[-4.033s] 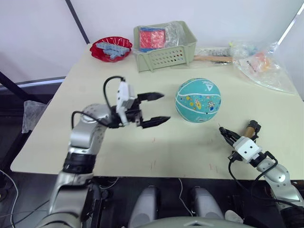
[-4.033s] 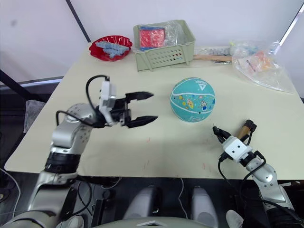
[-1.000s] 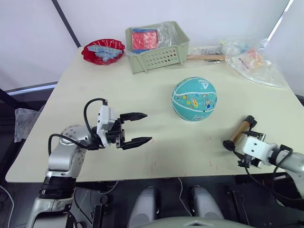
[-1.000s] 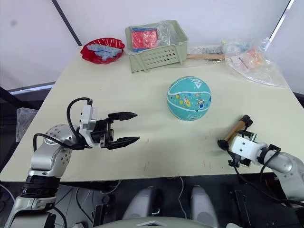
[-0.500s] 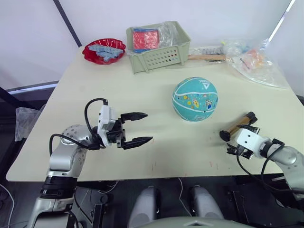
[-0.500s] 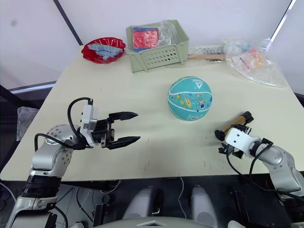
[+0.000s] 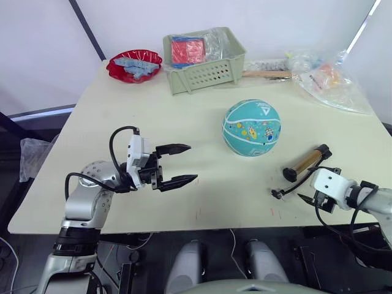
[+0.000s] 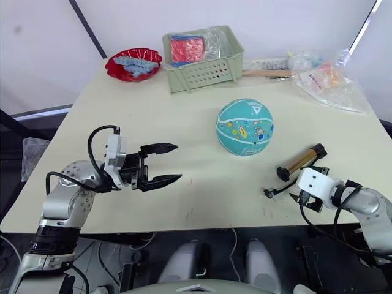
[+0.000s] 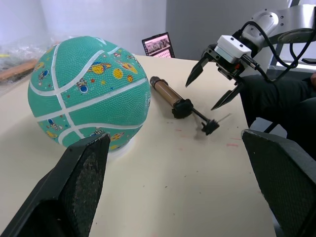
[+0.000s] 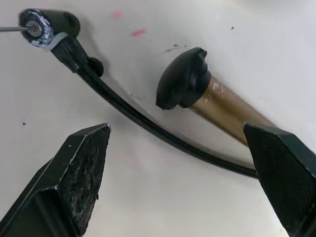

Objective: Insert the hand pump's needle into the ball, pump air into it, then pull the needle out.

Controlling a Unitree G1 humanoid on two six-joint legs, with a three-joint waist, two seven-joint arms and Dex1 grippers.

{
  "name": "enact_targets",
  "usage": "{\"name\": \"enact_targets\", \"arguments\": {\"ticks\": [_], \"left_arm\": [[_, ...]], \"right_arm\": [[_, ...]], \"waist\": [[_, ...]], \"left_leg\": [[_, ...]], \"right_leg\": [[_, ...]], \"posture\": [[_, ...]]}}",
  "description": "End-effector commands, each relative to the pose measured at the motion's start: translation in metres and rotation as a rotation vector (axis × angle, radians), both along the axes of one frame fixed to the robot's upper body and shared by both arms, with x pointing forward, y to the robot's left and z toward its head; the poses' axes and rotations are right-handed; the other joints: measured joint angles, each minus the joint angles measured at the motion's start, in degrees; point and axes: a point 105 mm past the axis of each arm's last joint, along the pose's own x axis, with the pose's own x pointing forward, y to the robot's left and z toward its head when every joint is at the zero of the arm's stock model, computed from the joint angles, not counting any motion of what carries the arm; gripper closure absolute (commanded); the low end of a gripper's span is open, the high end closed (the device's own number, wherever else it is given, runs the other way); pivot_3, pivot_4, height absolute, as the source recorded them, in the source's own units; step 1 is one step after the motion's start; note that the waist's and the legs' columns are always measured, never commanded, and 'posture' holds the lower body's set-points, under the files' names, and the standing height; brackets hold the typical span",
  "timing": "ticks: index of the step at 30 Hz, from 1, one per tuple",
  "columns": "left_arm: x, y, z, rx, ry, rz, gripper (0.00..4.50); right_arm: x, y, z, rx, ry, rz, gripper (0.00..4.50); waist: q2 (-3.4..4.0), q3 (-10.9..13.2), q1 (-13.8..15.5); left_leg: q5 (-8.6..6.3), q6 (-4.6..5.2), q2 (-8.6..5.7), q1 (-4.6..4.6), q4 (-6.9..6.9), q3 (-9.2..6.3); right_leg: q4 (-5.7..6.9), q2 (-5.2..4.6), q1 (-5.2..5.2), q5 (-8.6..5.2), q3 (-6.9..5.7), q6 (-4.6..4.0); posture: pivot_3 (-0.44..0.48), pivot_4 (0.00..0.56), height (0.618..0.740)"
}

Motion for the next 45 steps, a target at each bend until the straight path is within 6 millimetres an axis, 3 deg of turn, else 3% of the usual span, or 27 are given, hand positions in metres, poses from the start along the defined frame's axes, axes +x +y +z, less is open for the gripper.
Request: {"name": "enact_targets", "arguments": {"ticks": [1,16,21,35,45], "left_arm": [[-0.001,0.003,0.007,-0.001,-0.035,0.010,0.00],[0.001,0.021,0.000,0.004,-0.028,0.099,0.00],[0.000,0.045,-0.013,0.006,-0.008,0.253,0.00],[-0.011,0.103,-0.050,0.040,0.065,0.638,0.00],[-0.020,0.122,-0.072,0.107,0.103,0.749,0.00]], "right_arm": [[0.001,-0.005,0.020,0.063,-0.102,-0.034,0.03],[-0.016,-0.029,0.037,0.502,-0.301,-0.224,0.03],[-0.018,-0.040,0.038,0.634,-0.325,-0.243,0.03],[-0.033,-0.065,0.030,0.723,-0.253,-0.168,0.03],[-0.040,-0.076,0.028,0.737,-0.245,-0.182,0.03]], "waist": [[0.00,0.0,0.0],[-0.01,0.0,-0.1],[0.00,0.0,-0.3],[-0.01,0.0,-0.1],[-0.01,0.0,-0.1]], "left_leg": [[0.00,0.00,0.00,0.00,0.00,0.00],[0.00,0.00,0.05,0.05,-0.01,-0.02],[0.00,0.00,0.07,0.06,-0.01,-0.01],[-0.01,-0.01,0.16,0.09,-0.04,-0.03],[-0.01,-0.02,0.20,0.10,-0.04,-0.02]], "right_leg": [[0.00,0.00,0.00,0.00,0.00,0.00],[0.00,0.00,0.06,-0.03,-0.01,-0.05],[-0.01,-0.02,0.07,-0.04,-0.01,-0.08],[-0.03,-0.07,0.09,-0.06,-0.07,-0.18],[-0.04,-0.12,0.09,-0.03,-0.07,-0.23]], "posture": [[0.000,0.150,0.735],[0.000,0.150,0.735],[0.000,0.150,0.735],[0.000,0.150,0.735],[0.000,0.150,0.735]]}}
